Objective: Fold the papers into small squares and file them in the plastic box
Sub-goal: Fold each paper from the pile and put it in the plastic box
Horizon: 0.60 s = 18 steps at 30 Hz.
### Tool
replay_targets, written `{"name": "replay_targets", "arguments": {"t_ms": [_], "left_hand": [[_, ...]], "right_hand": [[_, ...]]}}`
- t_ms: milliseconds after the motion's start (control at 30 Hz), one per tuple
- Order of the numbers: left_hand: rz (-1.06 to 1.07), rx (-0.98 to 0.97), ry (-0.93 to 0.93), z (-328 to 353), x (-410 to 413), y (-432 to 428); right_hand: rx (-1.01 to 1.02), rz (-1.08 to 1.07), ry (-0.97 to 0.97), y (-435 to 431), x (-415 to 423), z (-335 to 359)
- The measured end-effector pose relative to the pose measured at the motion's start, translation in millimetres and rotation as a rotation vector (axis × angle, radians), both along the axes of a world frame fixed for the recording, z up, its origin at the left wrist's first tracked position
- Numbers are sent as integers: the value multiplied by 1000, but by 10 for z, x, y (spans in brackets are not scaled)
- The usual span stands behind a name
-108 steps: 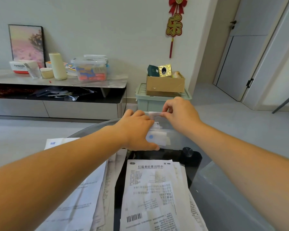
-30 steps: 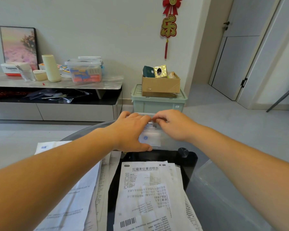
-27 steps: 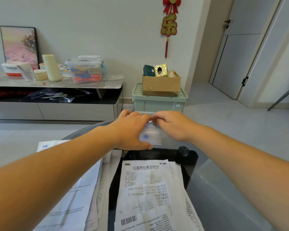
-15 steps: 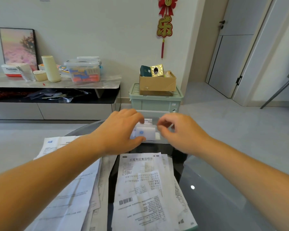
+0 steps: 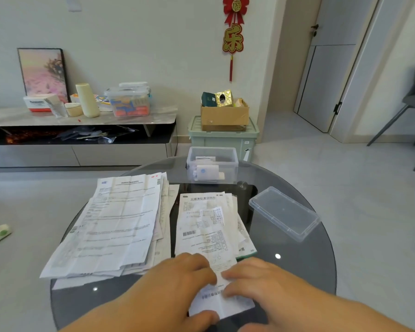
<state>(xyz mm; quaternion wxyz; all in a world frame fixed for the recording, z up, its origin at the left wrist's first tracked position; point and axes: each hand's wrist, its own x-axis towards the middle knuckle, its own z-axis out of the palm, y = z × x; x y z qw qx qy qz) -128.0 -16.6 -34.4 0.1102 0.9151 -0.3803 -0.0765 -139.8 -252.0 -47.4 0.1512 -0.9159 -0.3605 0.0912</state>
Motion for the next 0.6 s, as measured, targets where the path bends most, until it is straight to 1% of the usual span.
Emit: {"name": "replay_targets", "arguments": {"t_ms": [67,133,267,367,500,600], "left_hand": [[-14,28,15,-27,-126,-17],[-23,39,-7,-56,-223,-27],[-2,-27,-26,-83,-356,-34],[23,-75,-3,-95,-378,-35],[41,-135,84,-93,-336,11],[79,-220,208,-60,-318,44]], "right_hand": [[2,-30,32,-11,-161,34],[18,-63,9,-6,-291,41],[30,-113,-6,54,-471,-1],[58,-158,-36,70,-535,-29],[103,-196,-66,69,-577,-66],[122,-215,-88,66,-559,-87]]}}
